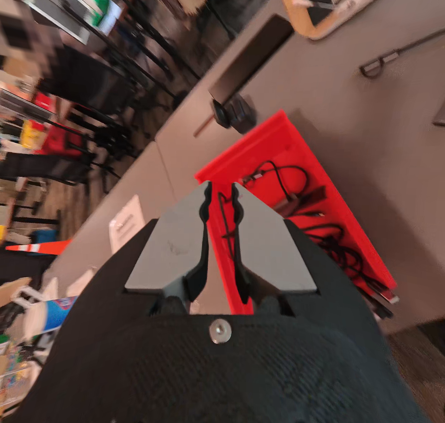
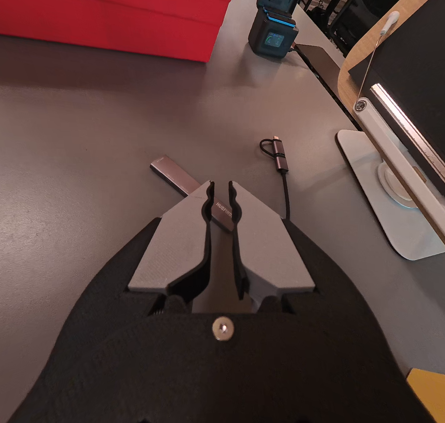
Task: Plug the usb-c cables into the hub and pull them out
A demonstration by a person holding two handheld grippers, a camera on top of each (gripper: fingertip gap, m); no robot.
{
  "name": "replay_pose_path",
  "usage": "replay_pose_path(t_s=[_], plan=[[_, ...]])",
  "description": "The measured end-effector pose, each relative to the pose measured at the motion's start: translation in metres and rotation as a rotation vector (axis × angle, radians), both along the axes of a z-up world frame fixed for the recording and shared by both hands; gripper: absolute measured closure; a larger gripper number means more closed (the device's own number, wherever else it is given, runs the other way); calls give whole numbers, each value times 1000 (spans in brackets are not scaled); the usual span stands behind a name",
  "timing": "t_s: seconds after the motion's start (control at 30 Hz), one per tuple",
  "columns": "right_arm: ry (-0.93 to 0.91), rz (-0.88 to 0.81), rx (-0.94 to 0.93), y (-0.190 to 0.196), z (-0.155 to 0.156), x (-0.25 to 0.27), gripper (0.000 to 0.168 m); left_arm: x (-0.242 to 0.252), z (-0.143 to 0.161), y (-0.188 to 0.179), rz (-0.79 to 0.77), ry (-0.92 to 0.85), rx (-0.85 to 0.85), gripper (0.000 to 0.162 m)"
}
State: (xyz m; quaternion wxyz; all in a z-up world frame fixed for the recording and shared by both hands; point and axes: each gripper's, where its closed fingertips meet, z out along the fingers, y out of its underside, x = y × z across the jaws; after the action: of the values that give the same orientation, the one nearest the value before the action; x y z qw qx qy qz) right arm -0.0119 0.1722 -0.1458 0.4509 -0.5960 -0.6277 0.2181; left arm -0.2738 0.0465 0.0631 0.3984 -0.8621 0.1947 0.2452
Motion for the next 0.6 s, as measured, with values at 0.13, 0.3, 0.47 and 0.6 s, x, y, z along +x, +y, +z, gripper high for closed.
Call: replay_pose_path(t_s=[0.13, 0.3, 0.47, 0.6], plan=[[-5, 2, 2, 0, -1, 0, 160, -6, -49, -14, -6, -119, -127, 129], [-13, -1, 1, 1, -4, 0, 160, -19, -97, -32, 22, -180, -234, 120], [-25, -3, -3, 1, -7, 0, 160, -24, -125, -43, 40, -237, -273, 119], [-24, -4, -2, 1, -7, 0, 161, -23, -146, -50, 45, -246, -319, 116]])
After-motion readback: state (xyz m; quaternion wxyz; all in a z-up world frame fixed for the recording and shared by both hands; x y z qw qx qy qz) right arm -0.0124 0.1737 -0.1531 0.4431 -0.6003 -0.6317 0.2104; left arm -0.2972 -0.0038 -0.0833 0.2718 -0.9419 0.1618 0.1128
